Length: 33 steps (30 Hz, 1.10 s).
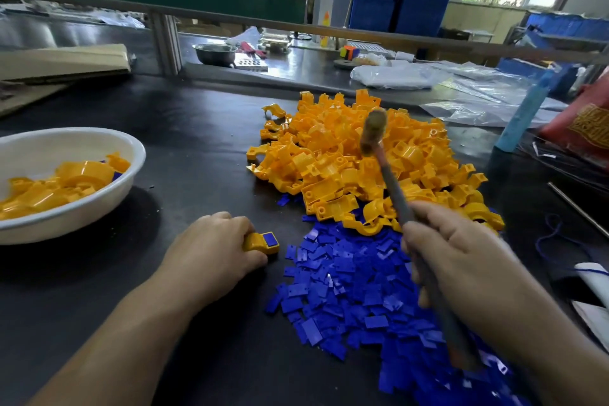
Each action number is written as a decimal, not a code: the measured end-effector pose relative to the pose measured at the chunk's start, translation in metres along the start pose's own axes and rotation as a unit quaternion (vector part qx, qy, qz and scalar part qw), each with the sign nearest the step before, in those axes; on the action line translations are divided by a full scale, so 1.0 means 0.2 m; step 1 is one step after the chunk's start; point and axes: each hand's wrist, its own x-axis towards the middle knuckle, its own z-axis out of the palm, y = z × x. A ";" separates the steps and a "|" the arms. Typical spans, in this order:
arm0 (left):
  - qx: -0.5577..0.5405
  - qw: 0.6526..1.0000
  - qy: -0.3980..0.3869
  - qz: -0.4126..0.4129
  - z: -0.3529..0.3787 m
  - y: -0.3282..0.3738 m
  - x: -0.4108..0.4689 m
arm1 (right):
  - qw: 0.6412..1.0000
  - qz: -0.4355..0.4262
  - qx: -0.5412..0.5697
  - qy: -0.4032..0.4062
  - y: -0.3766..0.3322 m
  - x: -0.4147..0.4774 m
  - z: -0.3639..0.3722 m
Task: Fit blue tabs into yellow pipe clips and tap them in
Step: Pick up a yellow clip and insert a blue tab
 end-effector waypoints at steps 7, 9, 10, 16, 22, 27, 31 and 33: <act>-0.004 0.999 0.038 0.008 0.02 0.00 0.00 | 0.990 0.003 0.021 -0.141 -0.08 -0.13 0.18; -0.006 0.999 0.043 0.008 0.03 0.00 0.01 | 0.991 -0.028 0.005 -0.130 -0.09 -0.15 0.19; -0.005 0.999 0.047 0.009 0.03 0.00 0.01 | 0.991 -0.048 -0.022 -0.120 -0.08 -0.15 0.21; 0.004 0.998 0.060 0.012 0.03 0.00 0.01 | 0.963 -0.049 -0.212 -0.158 -0.03 -0.10 0.24; 0.007 0.998 0.060 0.011 0.04 0.00 0.02 | 0.983 -0.101 -0.115 -0.100 -0.10 -0.08 0.22; -0.005 0.999 0.050 0.004 0.02 0.01 0.01 | 0.962 -0.073 -0.207 -0.159 -0.05 -0.03 0.31; 0.001 0.999 0.052 0.000 0.03 0.01 0.01 | 0.972 -0.059 -0.168 -0.153 -0.05 -0.02 0.24; 0.005 0.998 0.056 -0.002 0.03 0.00 0.02 | 0.977 -0.081 -0.159 -0.114 -0.04 -0.02 0.20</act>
